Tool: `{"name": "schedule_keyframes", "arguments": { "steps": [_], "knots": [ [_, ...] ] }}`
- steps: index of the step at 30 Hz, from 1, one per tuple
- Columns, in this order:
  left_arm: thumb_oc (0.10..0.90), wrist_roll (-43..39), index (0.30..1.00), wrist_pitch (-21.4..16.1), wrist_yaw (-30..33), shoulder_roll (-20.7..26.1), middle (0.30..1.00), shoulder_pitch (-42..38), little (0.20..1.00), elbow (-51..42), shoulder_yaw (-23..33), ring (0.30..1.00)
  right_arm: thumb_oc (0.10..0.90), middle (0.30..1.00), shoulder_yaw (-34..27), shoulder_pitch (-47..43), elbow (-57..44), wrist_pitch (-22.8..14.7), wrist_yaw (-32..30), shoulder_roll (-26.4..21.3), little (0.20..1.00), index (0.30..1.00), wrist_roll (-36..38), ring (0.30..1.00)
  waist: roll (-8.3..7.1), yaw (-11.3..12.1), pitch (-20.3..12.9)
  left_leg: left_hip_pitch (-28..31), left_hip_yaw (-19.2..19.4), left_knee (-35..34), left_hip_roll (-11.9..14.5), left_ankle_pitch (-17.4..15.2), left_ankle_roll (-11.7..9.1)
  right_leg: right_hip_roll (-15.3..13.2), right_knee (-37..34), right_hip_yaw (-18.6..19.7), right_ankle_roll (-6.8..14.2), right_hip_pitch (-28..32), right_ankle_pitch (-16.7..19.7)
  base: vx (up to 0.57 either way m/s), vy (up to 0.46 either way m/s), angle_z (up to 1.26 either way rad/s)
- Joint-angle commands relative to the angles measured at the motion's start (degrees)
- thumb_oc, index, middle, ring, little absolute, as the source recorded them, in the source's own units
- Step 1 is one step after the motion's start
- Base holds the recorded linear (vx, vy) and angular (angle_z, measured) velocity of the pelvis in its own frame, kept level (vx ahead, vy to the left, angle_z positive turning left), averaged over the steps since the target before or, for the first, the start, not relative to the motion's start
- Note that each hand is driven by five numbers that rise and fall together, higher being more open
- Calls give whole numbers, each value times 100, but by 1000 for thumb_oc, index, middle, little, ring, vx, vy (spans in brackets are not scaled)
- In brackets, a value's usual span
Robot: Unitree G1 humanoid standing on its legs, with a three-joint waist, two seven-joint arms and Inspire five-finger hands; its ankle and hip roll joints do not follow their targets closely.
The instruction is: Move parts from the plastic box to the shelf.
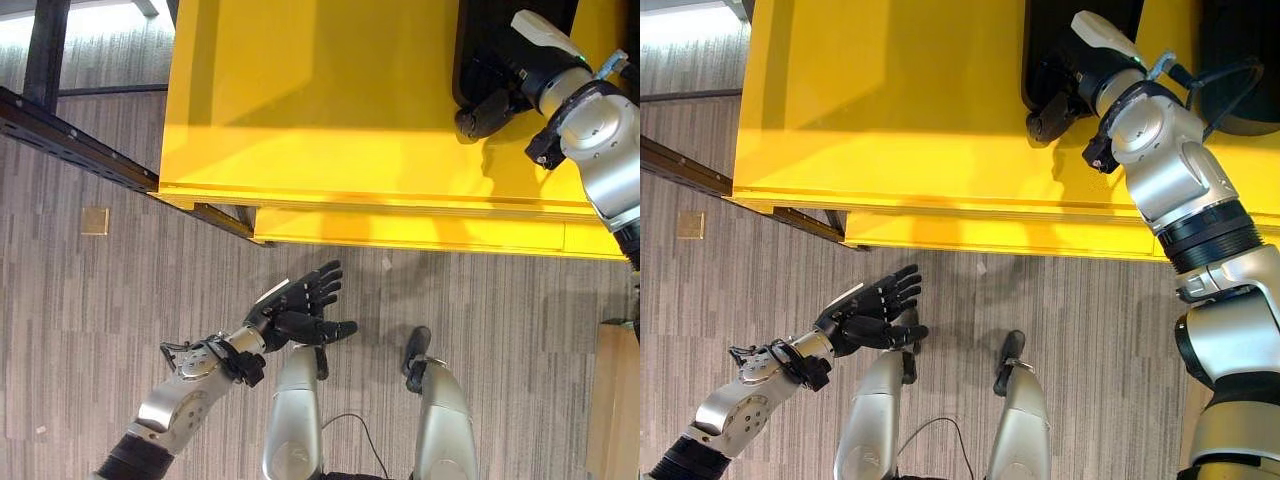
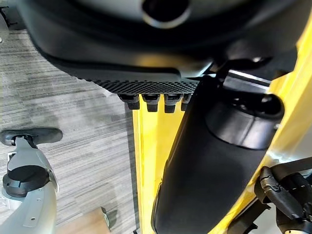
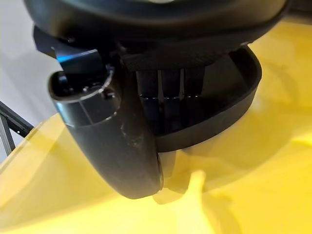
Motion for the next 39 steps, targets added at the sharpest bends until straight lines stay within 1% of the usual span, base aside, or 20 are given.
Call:
{"name": "schedule_keyframes", "arguments": {
  "steps": [1, 10, 18, 23, 32, 39],
  "knots": [
    [900, -235, 1000, -428, -118, -266, 1000, -52, 1000, -894, -148, 1000, 400, 300, 22, -675, 116, -50, -506, -134, 300, 300, -487, 300, 164, 140, -71, 274, -325, -223, -200, -373, -79, 268, 553, -144, -173, 62, -766, 0, 0, 0],
    [900, -252, 1000, -437, -92, -305, 1000, -65, 1000, -891, -163, 1000, 400, 300, 32, -661, 15, 53, -531, -42, 300, 300, -606, 300, 188, 151, -71, 263, -320, -221, -227, -376, -75, 251, 561, -155, -175, 46, -768, 0, 0, 0],
    [900, -272, 1000, -482, -71, -308, 1000, -50, 1000, -909, -169, 1000, 400, 300, 51, -691, 25, -43, -608, -6, 300, 300, -568, 300, 206, 161, -71, 278, -311, -213, -232, -388, -69, 231, 553, -171, -171, 55, -760, 0, 0, 0],
    [900, -322, 1000, -437, -21, -343, 1000, -76, 1000, -917, -162, 1000, 400, 300, 25, -697, -7, -45, -586, 83, 300, 300, -648, 300, 214, 178, -71, 275, -312, -206, -255, -392, -74, 216, 549, -188, -175, 67, -766, 2, 7, 0],
    [900, -280, 1000, -457, 13, -406, 1000, -74, 1000, -942, -206, 1000, 400, 300, -70, -526, -208, 132, -654, 272, 300, 300, -721, 300, 232, 207, -71, 244, -319, -188, -282, -408, -49, 205, 572, -203, -173, 47, -772, 0, 0, 0],
    [900, -228, 1000, -492, 22, -452, 1000, -71, 1000, -927, -222, 1000, 400, 300, -101, -382, -390, 182, -680, 359, 300, 300, -750, 300, 222, 213, -71, 276, -307, -210, -290, -411, -35, 201, 530, -218, -167, 89, -757, 0, 0, 0]
  ]
}}
